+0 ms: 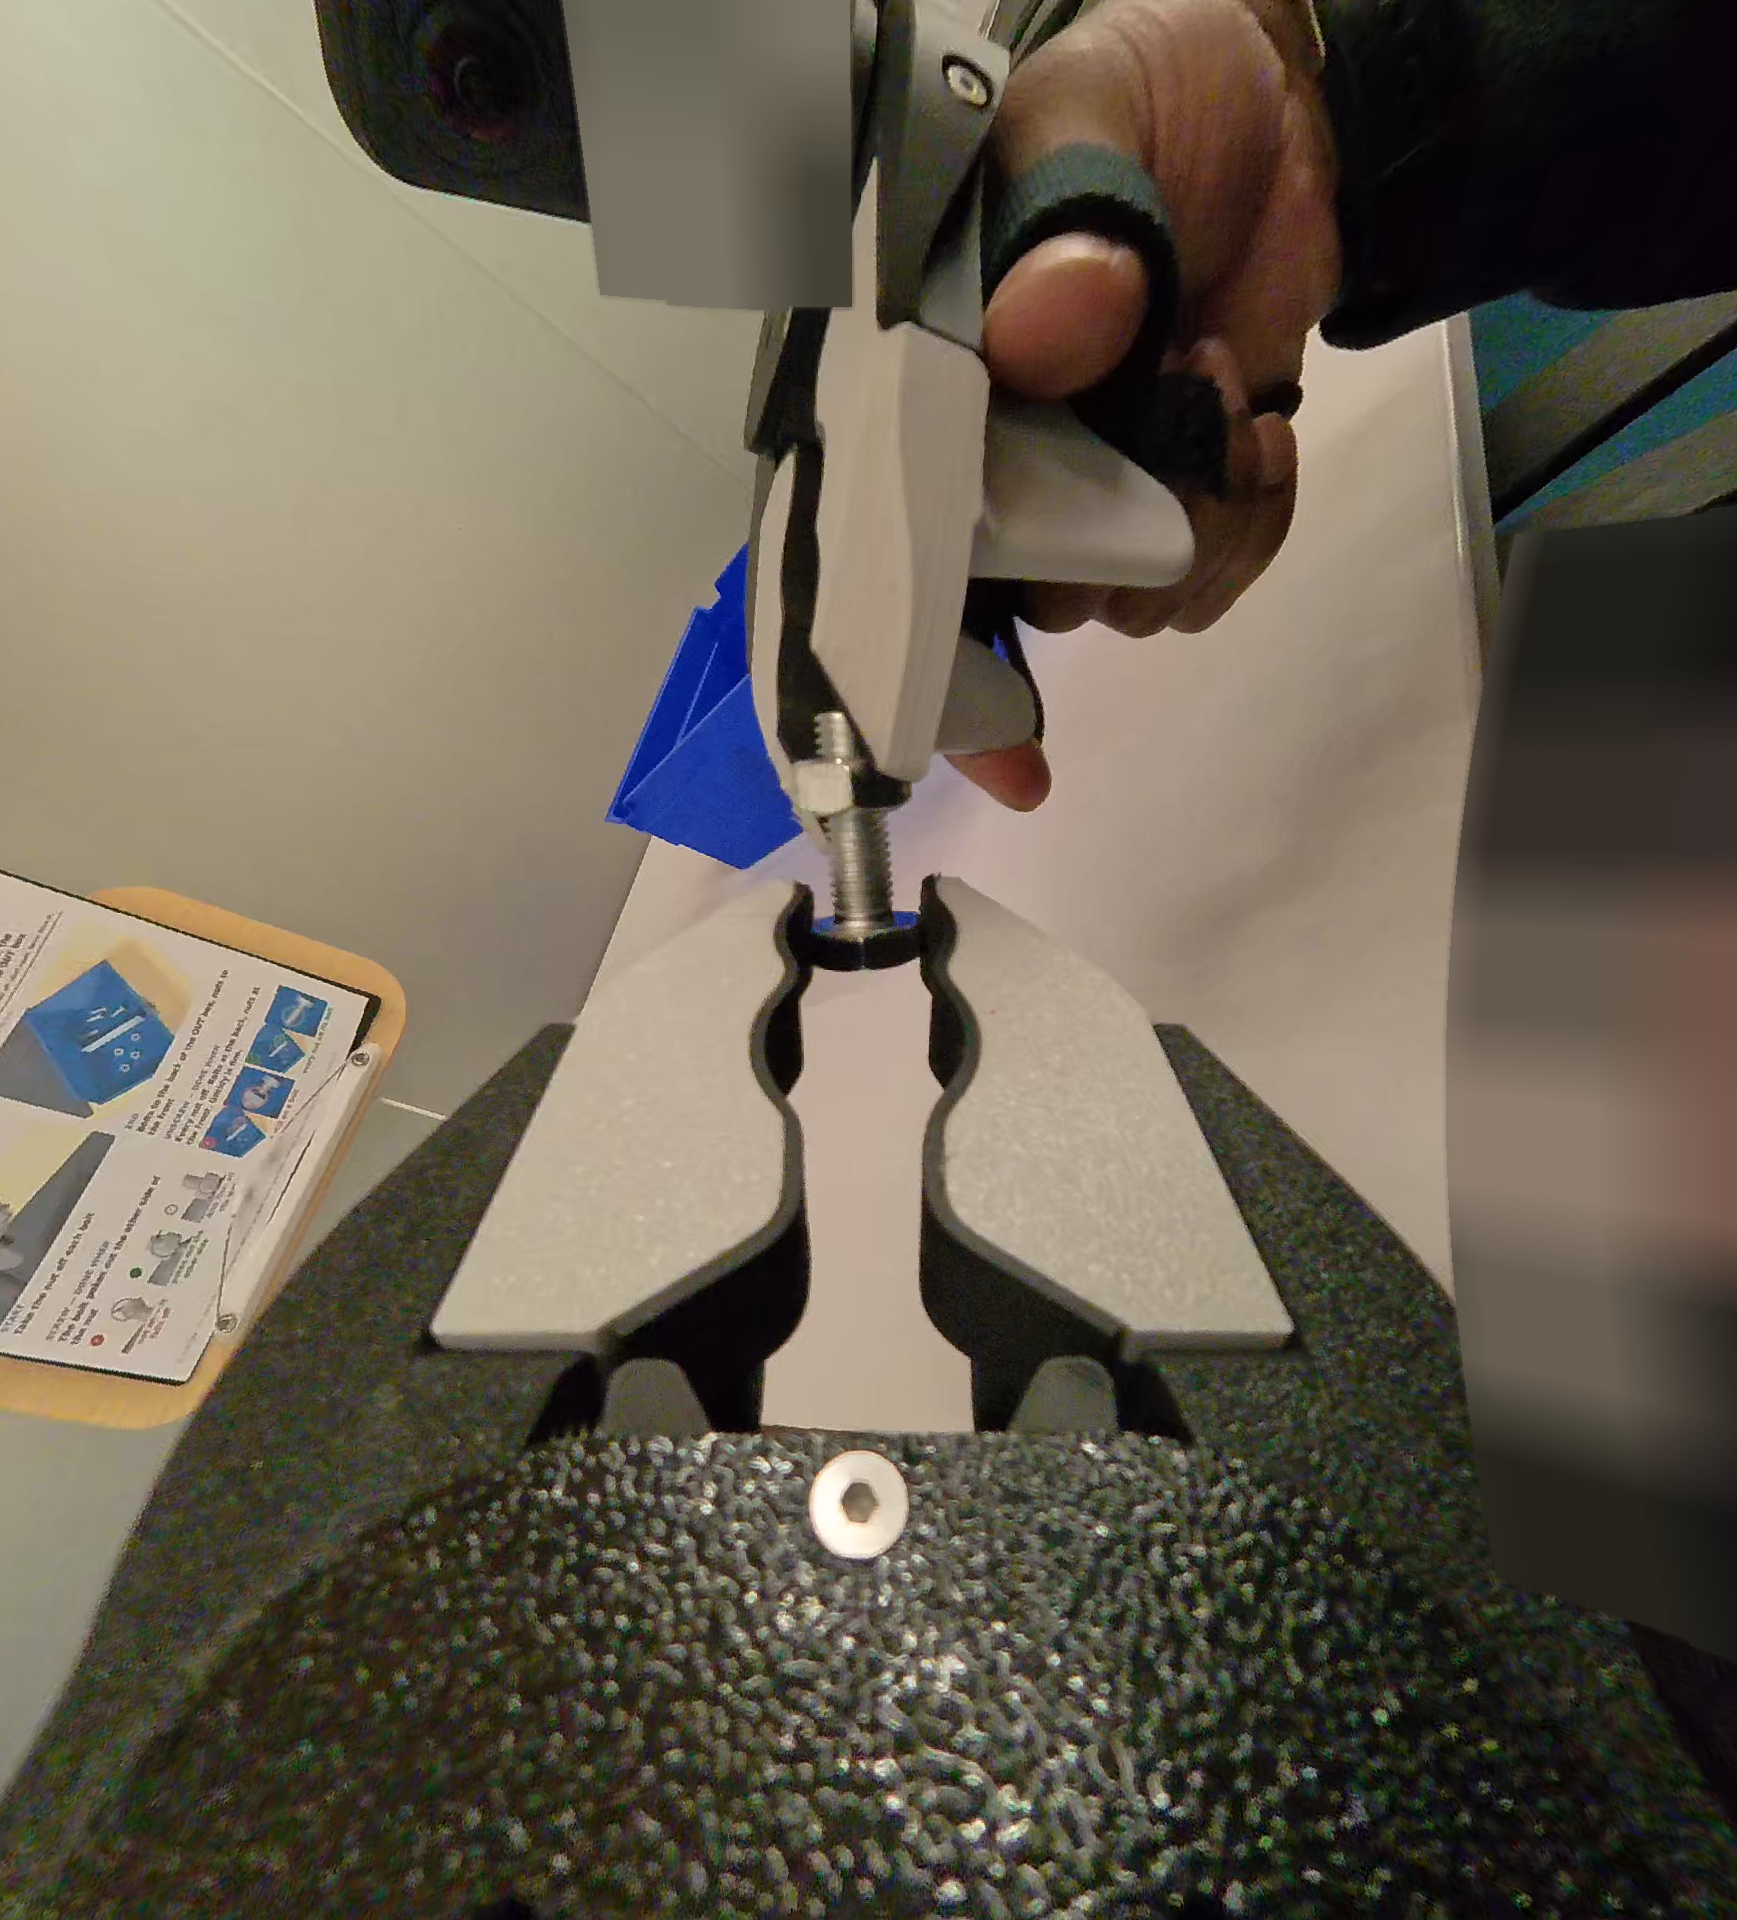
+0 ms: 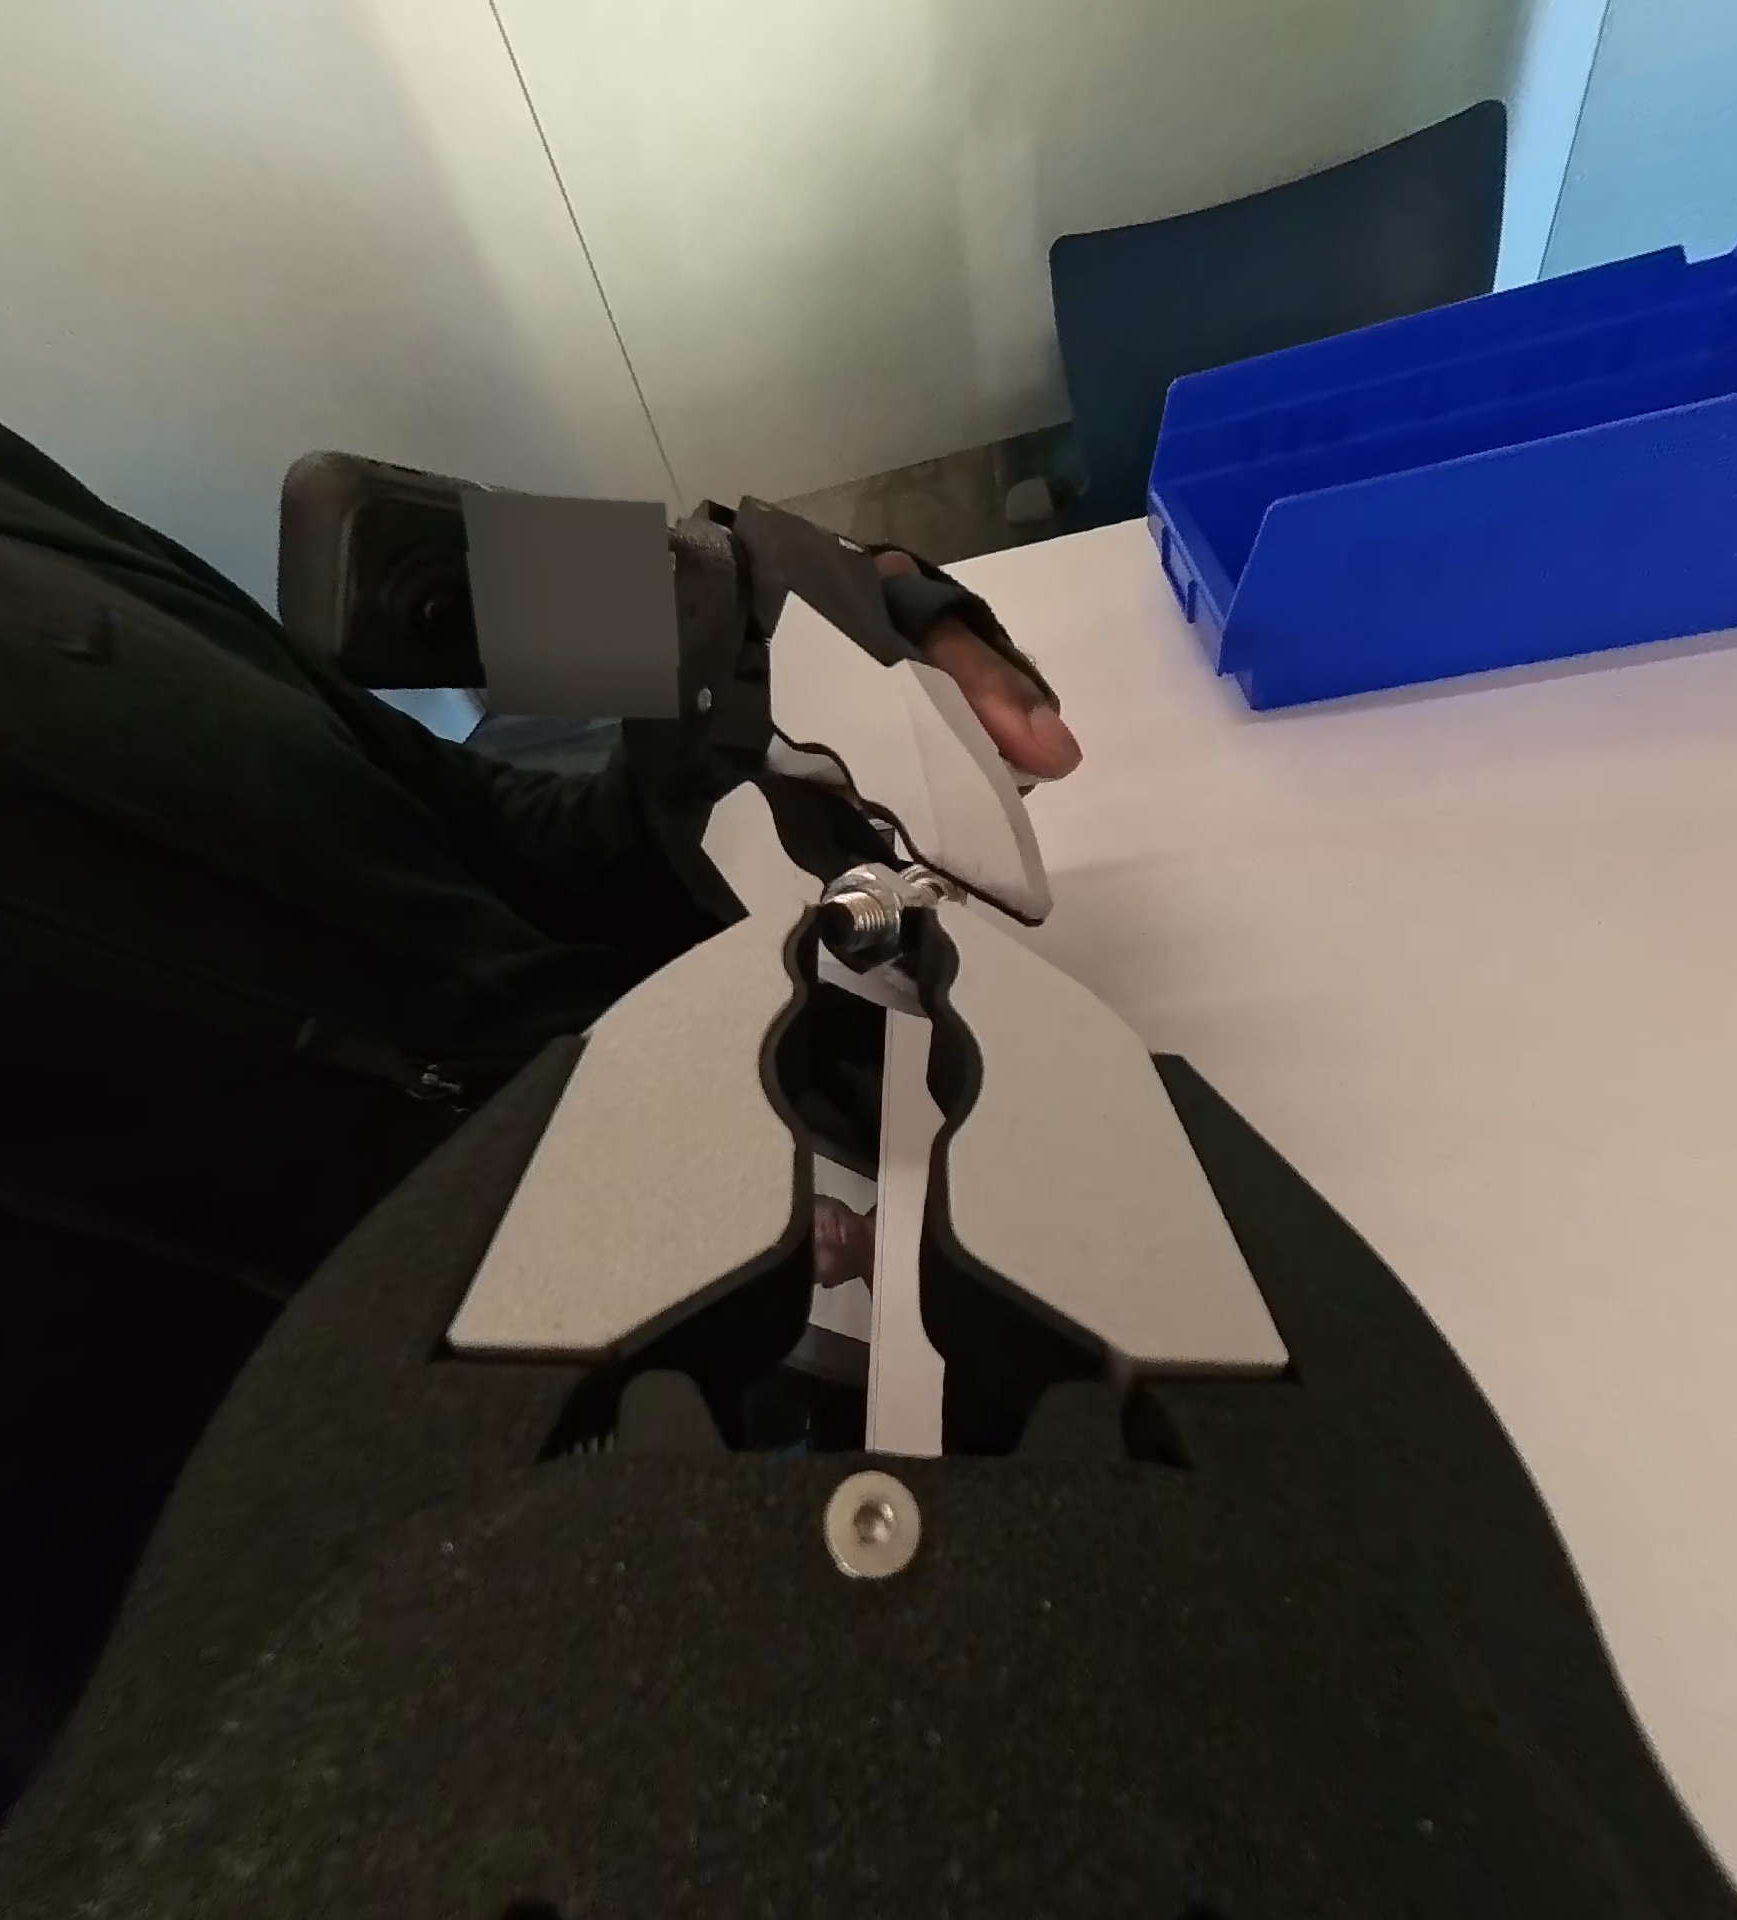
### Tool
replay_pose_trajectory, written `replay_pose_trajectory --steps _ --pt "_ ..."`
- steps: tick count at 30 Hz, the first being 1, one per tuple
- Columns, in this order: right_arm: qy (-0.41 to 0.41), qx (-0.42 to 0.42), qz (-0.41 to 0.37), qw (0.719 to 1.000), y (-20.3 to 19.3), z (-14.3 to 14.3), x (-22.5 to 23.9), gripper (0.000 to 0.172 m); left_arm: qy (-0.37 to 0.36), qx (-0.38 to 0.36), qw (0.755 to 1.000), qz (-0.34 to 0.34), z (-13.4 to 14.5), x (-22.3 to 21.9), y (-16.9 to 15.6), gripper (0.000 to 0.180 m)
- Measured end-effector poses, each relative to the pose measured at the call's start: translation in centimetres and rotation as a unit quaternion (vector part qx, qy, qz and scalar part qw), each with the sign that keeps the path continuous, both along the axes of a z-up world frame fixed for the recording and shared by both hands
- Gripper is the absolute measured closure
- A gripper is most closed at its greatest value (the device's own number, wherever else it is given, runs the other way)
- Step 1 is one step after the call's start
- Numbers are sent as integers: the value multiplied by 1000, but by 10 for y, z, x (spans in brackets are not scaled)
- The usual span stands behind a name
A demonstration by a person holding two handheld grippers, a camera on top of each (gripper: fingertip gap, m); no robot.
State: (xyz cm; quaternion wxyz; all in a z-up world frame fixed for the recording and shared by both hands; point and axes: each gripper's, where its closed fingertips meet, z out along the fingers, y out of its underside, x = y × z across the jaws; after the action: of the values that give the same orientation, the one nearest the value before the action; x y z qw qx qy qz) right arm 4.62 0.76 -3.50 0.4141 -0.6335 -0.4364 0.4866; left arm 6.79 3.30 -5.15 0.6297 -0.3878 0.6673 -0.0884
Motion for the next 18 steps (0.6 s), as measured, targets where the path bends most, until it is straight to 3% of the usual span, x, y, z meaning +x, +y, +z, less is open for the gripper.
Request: replay_pose_trajectory --steps 6,11,14,18 --pt "-17 21 -10 1000 2 -4 1 154 8 4 1000 15 -2 1 4 162" --pt "-59 78 -53 994 14 -12 6 152 16 41 996 72 -6 -1 18 162" --pt "-73 77 -92 990 23 -17 10 133 19 71 990 123 -6 -7 30 162" --pt "-82 89 -141 983 32 -21 10 128 48 91 982 159 -13 -9 35 162"
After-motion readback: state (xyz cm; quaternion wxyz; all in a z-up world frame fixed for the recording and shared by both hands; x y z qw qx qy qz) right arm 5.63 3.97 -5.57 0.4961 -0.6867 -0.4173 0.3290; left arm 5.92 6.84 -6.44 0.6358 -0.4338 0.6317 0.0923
